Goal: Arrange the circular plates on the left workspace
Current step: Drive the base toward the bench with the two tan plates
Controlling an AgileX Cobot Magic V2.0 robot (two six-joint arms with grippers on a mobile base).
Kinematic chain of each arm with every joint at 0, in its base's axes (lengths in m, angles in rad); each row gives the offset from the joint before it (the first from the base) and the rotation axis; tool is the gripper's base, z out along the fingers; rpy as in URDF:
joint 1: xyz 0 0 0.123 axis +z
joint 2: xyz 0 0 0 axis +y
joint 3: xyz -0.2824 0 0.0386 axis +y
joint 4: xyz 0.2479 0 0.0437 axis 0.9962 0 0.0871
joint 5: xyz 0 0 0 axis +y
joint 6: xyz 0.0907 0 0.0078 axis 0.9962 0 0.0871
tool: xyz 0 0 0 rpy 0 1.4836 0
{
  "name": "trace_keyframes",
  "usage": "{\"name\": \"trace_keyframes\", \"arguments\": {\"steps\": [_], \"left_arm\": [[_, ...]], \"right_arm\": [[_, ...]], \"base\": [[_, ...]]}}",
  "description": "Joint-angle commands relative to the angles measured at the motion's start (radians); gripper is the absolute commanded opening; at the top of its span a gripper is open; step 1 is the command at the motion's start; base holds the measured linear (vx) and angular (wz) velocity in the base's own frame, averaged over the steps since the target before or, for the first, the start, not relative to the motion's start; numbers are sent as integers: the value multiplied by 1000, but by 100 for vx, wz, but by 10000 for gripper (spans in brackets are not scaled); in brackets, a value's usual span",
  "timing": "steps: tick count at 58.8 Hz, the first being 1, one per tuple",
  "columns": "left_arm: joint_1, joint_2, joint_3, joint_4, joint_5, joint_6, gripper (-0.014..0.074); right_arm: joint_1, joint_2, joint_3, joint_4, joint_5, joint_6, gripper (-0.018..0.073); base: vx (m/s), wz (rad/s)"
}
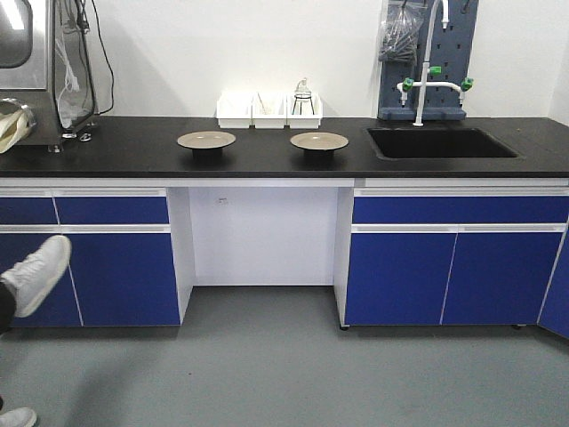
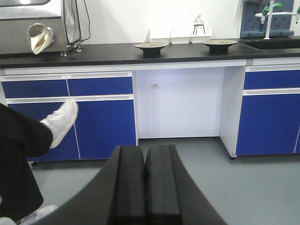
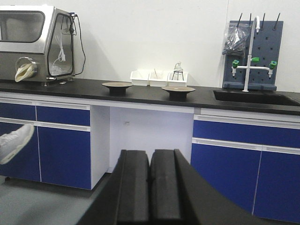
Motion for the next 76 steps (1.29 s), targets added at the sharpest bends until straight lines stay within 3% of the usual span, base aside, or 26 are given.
{"name": "trace_keyframes", "arguments": {"steps": [1,76], "left_arm": [[-4,-14,12,-3,-86,-8,3],[-4,-14,12,-3,-86,-8,3]], "right_arm": [[-4,-16,7,-5,-89,1,0],[-4,-16,7,-5,-89,1,0]], "base": [[0,0],[7,1]]}}
